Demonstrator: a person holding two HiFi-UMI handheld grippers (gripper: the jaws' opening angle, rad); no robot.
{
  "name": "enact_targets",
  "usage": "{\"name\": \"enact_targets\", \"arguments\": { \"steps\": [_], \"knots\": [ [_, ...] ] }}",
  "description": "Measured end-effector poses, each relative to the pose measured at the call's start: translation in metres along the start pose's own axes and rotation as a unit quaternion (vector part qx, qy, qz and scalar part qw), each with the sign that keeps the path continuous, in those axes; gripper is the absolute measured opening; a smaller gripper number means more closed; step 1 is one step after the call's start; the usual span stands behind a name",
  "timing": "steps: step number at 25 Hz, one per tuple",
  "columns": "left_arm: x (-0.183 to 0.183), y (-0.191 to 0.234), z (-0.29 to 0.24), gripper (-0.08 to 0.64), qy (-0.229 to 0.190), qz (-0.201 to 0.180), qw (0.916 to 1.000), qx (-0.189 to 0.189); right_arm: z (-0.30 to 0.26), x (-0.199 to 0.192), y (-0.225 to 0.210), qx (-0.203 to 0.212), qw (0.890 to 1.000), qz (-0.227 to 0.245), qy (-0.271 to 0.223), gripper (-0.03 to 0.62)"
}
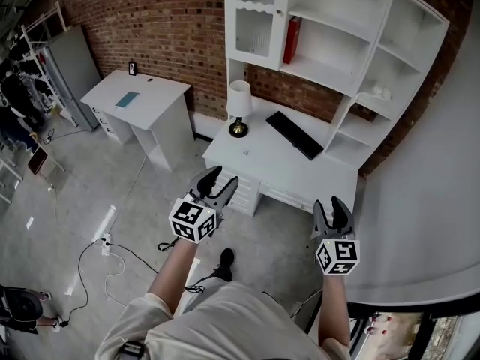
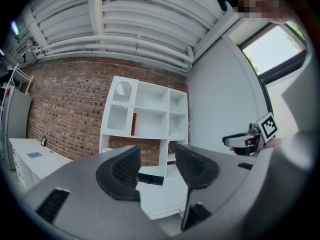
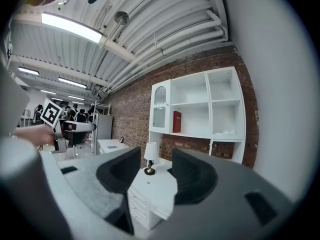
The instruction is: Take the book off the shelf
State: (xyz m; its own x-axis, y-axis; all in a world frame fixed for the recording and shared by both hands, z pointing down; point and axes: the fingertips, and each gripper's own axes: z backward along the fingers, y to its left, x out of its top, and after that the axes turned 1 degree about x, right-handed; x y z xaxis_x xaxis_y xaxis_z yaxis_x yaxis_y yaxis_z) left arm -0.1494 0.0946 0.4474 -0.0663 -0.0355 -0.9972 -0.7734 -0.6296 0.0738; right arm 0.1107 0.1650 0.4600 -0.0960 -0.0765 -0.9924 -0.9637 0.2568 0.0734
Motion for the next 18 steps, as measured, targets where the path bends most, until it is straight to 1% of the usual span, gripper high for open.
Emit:
{"name": "enact_targets", "arguments": {
  "steps": [6, 18],
  "knots": [
    [-0.007, 0.039, -0.048, 0.199, 0.003, 0.01, 0.9999, -0.01, -0.053, 0.0, -0.013, -0.011, 1.0, 0.0, 0.009, 0.183],
    [-0.007, 0.124, -0.155, 0.199, 0.013, 0.014, 0.9988, -0.045, -0.172, 0.009, -0.037, -0.045, 0.999, -0.002, 0.019, 0.183]
  ]
}}
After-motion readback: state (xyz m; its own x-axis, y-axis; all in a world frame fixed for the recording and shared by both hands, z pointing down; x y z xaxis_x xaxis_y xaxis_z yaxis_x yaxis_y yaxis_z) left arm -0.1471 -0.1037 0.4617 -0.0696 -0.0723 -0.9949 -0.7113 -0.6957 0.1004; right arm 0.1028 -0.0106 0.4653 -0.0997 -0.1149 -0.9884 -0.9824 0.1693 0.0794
